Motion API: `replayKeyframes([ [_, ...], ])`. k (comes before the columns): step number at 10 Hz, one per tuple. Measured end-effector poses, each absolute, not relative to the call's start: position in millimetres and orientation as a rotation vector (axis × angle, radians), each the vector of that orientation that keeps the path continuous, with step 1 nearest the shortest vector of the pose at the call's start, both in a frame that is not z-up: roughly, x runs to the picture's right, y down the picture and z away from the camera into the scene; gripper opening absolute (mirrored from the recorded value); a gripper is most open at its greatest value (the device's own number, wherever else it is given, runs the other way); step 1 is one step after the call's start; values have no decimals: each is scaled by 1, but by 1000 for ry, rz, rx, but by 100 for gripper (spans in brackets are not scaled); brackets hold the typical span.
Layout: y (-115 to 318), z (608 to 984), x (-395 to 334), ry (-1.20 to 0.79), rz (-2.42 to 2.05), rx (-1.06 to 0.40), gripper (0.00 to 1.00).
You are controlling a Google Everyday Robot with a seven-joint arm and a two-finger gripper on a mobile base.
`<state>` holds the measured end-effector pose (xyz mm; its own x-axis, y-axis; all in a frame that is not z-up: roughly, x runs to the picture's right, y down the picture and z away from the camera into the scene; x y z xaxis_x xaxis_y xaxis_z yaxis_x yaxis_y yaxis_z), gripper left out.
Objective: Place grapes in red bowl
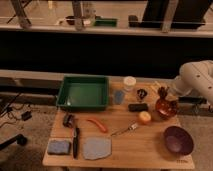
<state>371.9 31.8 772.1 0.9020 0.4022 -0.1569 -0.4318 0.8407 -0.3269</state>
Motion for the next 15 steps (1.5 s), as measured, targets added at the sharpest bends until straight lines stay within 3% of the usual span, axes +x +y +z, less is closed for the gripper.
replayKeyframes([
  [3, 33, 774, 381, 101, 477, -355, 3],
  [4, 33, 774, 381, 103, 476, -354, 7],
  [11, 33, 775, 379, 99, 474, -355, 74],
  [12, 33, 775, 378, 99, 473, -356, 79],
  [15, 33, 775, 379, 100, 475, -355, 80],
])
